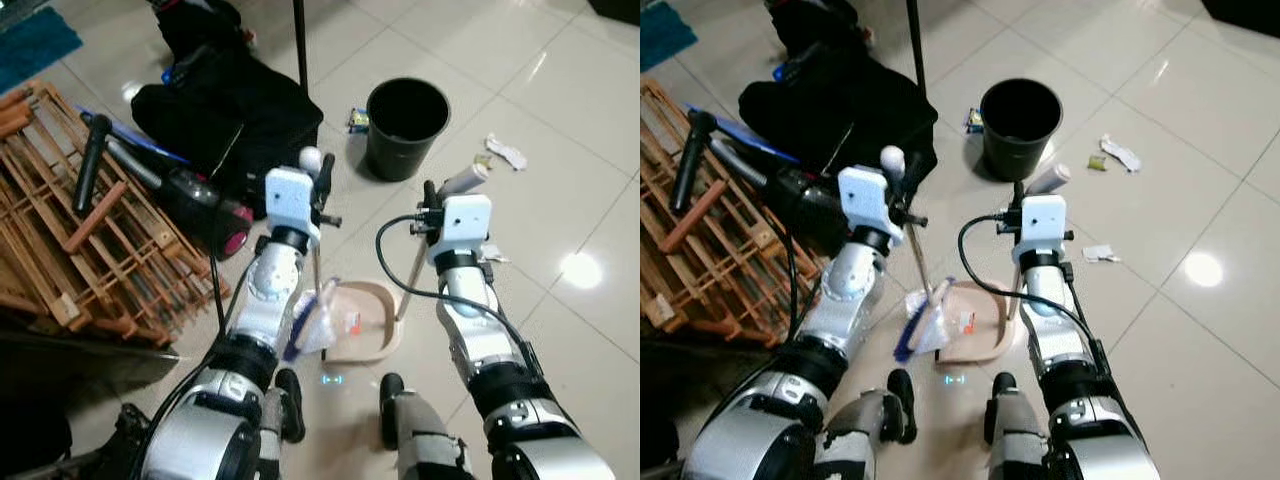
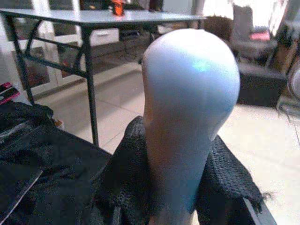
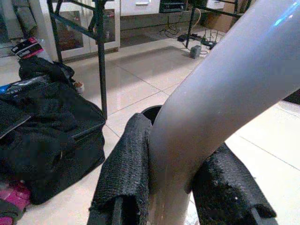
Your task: Sweep floor
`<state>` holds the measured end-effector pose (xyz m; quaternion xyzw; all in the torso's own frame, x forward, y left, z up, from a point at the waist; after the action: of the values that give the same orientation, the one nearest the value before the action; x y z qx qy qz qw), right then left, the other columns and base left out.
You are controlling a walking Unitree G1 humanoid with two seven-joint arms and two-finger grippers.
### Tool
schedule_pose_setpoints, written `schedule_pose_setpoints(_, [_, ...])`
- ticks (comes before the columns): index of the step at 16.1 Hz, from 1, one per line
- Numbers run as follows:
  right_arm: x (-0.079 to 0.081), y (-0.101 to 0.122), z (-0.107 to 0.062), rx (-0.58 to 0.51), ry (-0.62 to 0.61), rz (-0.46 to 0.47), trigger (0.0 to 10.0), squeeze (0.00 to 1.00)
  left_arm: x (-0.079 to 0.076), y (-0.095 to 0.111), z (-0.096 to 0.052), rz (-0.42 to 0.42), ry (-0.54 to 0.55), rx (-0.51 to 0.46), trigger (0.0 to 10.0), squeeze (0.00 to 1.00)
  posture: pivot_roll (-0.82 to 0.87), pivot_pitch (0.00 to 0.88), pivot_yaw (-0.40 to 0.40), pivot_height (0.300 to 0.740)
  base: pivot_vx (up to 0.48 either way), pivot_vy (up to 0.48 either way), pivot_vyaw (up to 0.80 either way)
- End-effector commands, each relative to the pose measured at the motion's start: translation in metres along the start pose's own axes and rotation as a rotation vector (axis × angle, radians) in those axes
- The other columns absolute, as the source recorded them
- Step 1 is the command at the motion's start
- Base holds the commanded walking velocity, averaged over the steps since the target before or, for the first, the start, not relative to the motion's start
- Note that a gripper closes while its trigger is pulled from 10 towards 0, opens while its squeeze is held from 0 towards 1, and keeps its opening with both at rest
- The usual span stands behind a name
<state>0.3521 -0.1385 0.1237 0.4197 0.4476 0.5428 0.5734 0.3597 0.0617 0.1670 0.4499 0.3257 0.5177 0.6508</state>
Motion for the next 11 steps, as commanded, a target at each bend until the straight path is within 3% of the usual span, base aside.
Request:
schedule_pose_setpoints(1, [-0.005,-0.033,-0.019,0.157,-0.005,-0.032,10.0,0.0,-0.007,-0.004,-0.004,-0.102,0.022,0.024,10.0,0.0,-0.02,0.406,0.049,0.74,0.0,0.0,0.0])
schedule_pose_setpoints(3, [-0.004,-0.034,-0.018,0.164,0.006,-0.026,10.0,0.0,-0.006,0.028,0.013,-0.282,0.057,-0.056,10.0,0.0,-0.02,0.399,0.041,0.74,0.0,0.0,0.0])
schedule_pose_setpoints(4, [-0.004,-0.034,-0.018,0.165,0.01,-0.026,10.0,0.0,-0.003,0.038,0.017,-0.301,0.05,-0.081,10.0,0.0,-0.02,0.397,0.039,0.74,0.0,0.0,0.0])
schedule_pose_setpoints(7, [-0.003,-0.034,-0.018,0.167,0.024,-0.021,10.0,0.0,0.007,0.053,0.019,-0.205,-0.035,-0.115,10.0,0.0,-0.02,0.383,0.035,0.74,0.0,0.0,0.0])
schedule_pose_setpoints(9, [-0.006,-0.033,-0.018,0.158,0.031,-0.01,10.0,0.0,0.025,0.068,0.016,-0.116,-0.068,-0.13,10.0,0.0,-0.01,0.352,0.039,0.74,0.0,0.0,0.0])
schedule_pose_setpoints(11, [-0.009,-0.031,-0.02,0.143,0.046,0.005,10.0,0.0,0.046,0.094,0.015,-0.104,-0.083,-0.171,10.0,0.0,0.0,0.337,0.035,0.74,0.0,0.0,0.0])
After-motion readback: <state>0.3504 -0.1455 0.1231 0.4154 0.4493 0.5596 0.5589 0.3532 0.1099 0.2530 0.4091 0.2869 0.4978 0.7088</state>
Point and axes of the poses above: a point about 5 cm out from each wrist's last joint towards the gripper, its own z axis pointing out of the wrist towards the gripper, its own y axis along the axis of the wrist's last joint, x = y × z, the point moved 1 cm from there along z, pointing out of the wrist towards the gripper, and after that the axes turned 4 degrees about z, right-handed, at the moved point
